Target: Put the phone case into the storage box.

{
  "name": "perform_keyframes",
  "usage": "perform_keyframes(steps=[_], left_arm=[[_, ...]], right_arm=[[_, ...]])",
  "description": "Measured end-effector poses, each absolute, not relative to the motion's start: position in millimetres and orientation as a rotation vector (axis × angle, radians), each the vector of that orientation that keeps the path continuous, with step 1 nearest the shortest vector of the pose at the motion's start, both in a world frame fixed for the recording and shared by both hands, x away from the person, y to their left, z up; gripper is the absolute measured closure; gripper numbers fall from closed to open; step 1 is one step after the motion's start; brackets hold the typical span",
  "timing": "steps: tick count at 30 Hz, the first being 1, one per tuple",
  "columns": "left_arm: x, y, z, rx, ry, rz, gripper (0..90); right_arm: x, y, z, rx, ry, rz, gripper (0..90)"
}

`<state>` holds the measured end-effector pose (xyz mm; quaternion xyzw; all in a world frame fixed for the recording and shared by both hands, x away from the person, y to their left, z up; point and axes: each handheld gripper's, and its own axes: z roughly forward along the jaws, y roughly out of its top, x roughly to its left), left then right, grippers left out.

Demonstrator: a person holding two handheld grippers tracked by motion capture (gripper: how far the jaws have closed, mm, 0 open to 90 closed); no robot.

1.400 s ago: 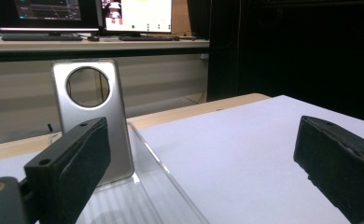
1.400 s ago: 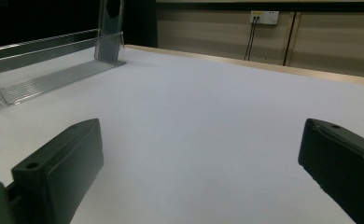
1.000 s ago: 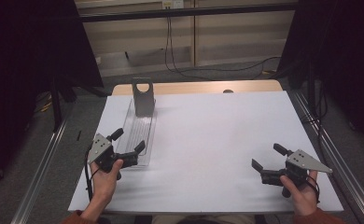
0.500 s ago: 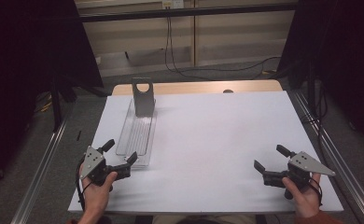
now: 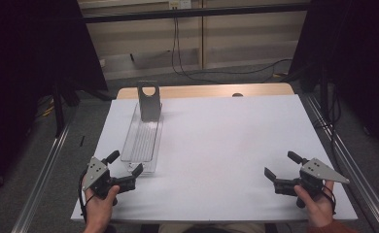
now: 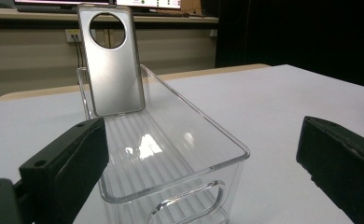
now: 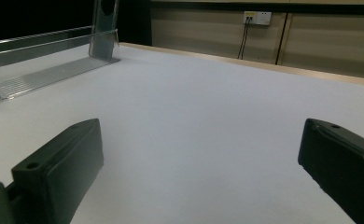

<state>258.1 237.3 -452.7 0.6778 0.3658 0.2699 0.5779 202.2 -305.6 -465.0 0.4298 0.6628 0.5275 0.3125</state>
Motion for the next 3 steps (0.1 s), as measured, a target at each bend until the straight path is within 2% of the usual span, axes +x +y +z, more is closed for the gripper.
perform_keyframes(steps=[3], left_arm=[[258.7,239.2,-452.2,1.586,0.858,0.641,2.4]], right_arm=[[202.7,-306.0,-465.1,1.128,1.754,1.394,0.0]])
